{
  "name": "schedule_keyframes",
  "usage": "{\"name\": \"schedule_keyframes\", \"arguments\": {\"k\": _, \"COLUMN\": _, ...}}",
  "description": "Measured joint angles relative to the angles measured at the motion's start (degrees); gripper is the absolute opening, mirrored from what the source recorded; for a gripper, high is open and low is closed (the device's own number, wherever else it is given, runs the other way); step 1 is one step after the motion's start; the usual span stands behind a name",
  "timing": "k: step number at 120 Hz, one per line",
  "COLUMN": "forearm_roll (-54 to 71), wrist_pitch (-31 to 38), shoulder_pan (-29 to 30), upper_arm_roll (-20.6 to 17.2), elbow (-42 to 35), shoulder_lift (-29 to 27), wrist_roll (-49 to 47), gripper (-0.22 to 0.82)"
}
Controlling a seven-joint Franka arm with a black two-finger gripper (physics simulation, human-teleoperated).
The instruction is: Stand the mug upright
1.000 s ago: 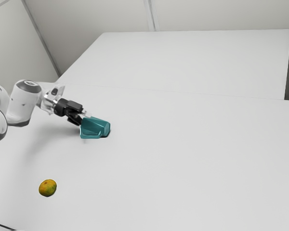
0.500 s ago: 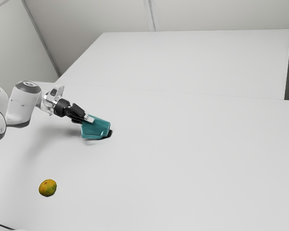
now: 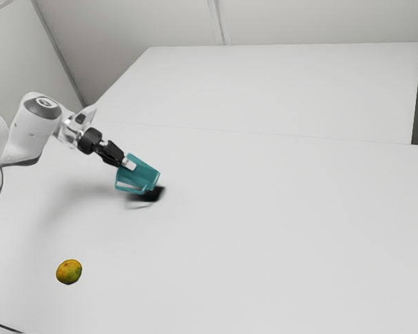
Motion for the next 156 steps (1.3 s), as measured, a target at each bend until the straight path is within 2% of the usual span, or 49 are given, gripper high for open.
{"name": "schedule_keyframes", "arguments": {"k": 10, "forearm_roll": 5.76, "wrist_pitch": 3.8, "shoulder_pan": -2.73, "upper_arm_roll": -0.31, "elbow": -4.26, "shoulder_lift": -5.51, "wrist_roll": -0.58, "gripper": -0.17}}
{"name": "schedule_keyframes", "arguments": {"k": 18, "forearm_roll": 11.18, "wrist_pitch": 7.11, "shoulder_pan": -3.77, "upper_arm_roll": -2.32, "elbow": -7.81, "shoulder_lift": -9.48, "wrist_roll": -1.78, "gripper": -0.17}}
{"name": "schedule_keyframes", "arguments": {"k": 50, "forearm_roll": 27.13, "wrist_pitch": 18.68, "shoulder_pan": -4.21, "upper_arm_roll": -11.05, "elbow": -16.56, "shoulder_lift": -16.87, "wrist_roll": -9.32, "gripper": -0.17}}
{"name": "schedule_keyframes", "arguments": {"k": 90, "forearm_roll": 37.06, "wrist_pitch": 26.51, "shoulder_pan": -4.16, "upper_arm_roll": -16.63, "elbow": -24.6, "shoulder_lift": -21.36, "wrist_roll": -20.15, "gripper": -0.18}}
{"name": "schedule_keyframes", "arguments": {"k": 121, "forearm_roll": 38.93, "wrist_pitch": 27.95, "shoulder_pan": -4.19, "upper_arm_roll": -18.5, "elbow": -28.54, "shoulder_lift": -23.9, "wrist_roll": -27.4, "gripper": -0.18}}
{"name": "schedule_keyframes", "arguments": {"k": 156, "forearm_roll": 41.55, "wrist_pitch": 28.96, "shoulder_pan": -4.17, "upper_arm_roll": -19.98, "elbow": -31.14, "shoulder_lift": -24.17, "wrist_roll": -33.7, "gripper": -0.18}}
